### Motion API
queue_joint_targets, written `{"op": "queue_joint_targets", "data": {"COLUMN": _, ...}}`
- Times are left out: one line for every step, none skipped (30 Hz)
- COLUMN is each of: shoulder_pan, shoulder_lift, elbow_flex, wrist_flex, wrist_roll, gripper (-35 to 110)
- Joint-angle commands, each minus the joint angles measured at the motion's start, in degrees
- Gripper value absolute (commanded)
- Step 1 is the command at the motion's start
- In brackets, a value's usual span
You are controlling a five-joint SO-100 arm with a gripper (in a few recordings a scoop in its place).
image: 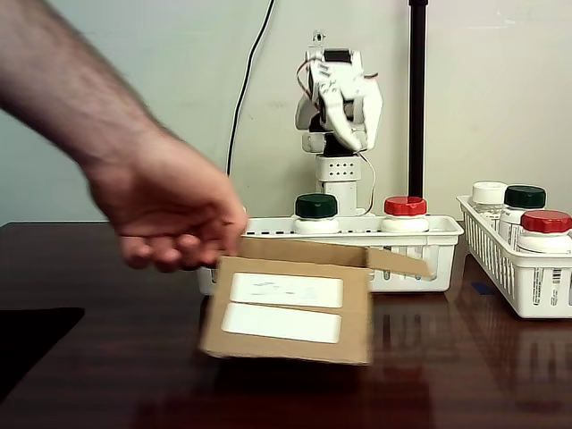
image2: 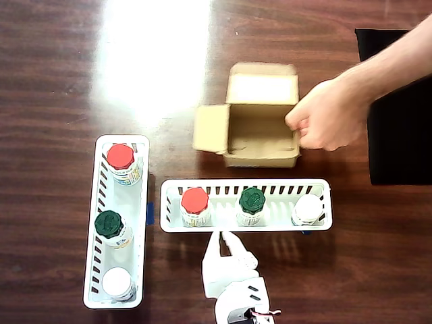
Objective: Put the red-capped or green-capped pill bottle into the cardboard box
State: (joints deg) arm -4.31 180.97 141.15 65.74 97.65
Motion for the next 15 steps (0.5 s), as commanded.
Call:
{"op": "queue_joint_targets", "data": {"shoulder_pan": -1.32, "shoulder_lift": -3.69, "elbow_flex": -8.44, "wrist_flex": 2.72, "wrist_roll": 1.49, "gripper": 3}}
{"op": "queue_joint_targets", "data": {"shoulder_pan": -1.32, "shoulder_lift": -4.31, "elbow_flex": -9.05, "wrist_flex": 2.72, "wrist_roll": 1.85, "gripper": 3}}
{"op": "queue_joint_targets", "data": {"shoulder_pan": -1.14, "shoulder_lift": -5.01, "elbow_flex": -9.58, "wrist_flex": 2.99, "wrist_roll": 2.37, "gripper": 5}}
{"op": "queue_joint_targets", "data": {"shoulder_pan": -1.05, "shoulder_lift": -5.45, "elbow_flex": -9.76, "wrist_flex": 2.99, "wrist_roll": 2.72, "gripper": 8}}
{"op": "queue_joint_targets", "data": {"shoulder_pan": -0.97, "shoulder_lift": -5.54, "elbow_flex": -9.84, "wrist_flex": 2.99, "wrist_roll": 3.16, "gripper": 11}}
{"op": "queue_joint_targets", "data": {"shoulder_pan": -0.97, "shoulder_lift": -5.54, "elbow_flex": -9.76, "wrist_flex": 3.08, "wrist_roll": 3.60, "gripper": 16}}
{"op": "queue_joint_targets", "data": {"shoulder_pan": -0.97, "shoulder_lift": -5.36, "elbow_flex": -9.67, "wrist_flex": 3.16, "wrist_roll": 3.78, "gripper": 21}}
{"op": "queue_joint_targets", "data": {"shoulder_pan": -1.32, "shoulder_lift": -5.27, "elbow_flex": -9.58, "wrist_flex": 3.25, "wrist_roll": 3.78, "gripper": 26}}
{"op": "queue_joint_targets", "data": {"shoulder_pan": -1.67, "shoulder_lift": -5.19, "elbow_flex": -9.58, "wrist_flex": 3.60, "wrist_roll": 4.04, "gripper": 31}}
{"op": "queue_joint_targets", "data": {"shoulder_pan": -2.37, "shoulder_lift": -5.19, "elbow_flex": -9.58, "wrist_flex": 3.69, "wrist_roll": 3.96, "gripper": 35}}
{"op": "queue_joint_targets", "data": {"shoulder_pan": -2.99, "shoulder_lift": -5.10, "elbow_flex": -9.58, "wrist_flex": 3.69, "wrist_roll": 3.69, "gripper": 38}}
{"op": "queue_joint_targets", "data": {"shoulder_pan": -3.78, "shoulder_lift": -5.19, "elbow_flex": -9.58, "wrist_flex": 3.43, "wrist_roll": 3.34, "gripper": 42}}
{"op": "queue_joint_targets", "data": {"shoulder_pan": -4.66, "shoulder_lift": -5.45, "elbow_flex": -9.58, "wrist_flex": 2.81, "wrist_roll": 2.64, "gripper": 45}}
{"op": "queue_joint_targets", "data": {"shoulder_pan": -5.54, "shoulder_lift": -6.24, "elbow_flex": -9.93, "wrist_flex": 1.93, "wrist_roll": 2.02, "gripper": 48}}
{"op": "queue_joint_targets", "data": {"shoulder_pan": -6.42, "shoulder_lift": -7.56, "elbow_flex": -10.28, "wrist_flex": 0.53, "wrist_roll": 1.32, "gripper": 50}}
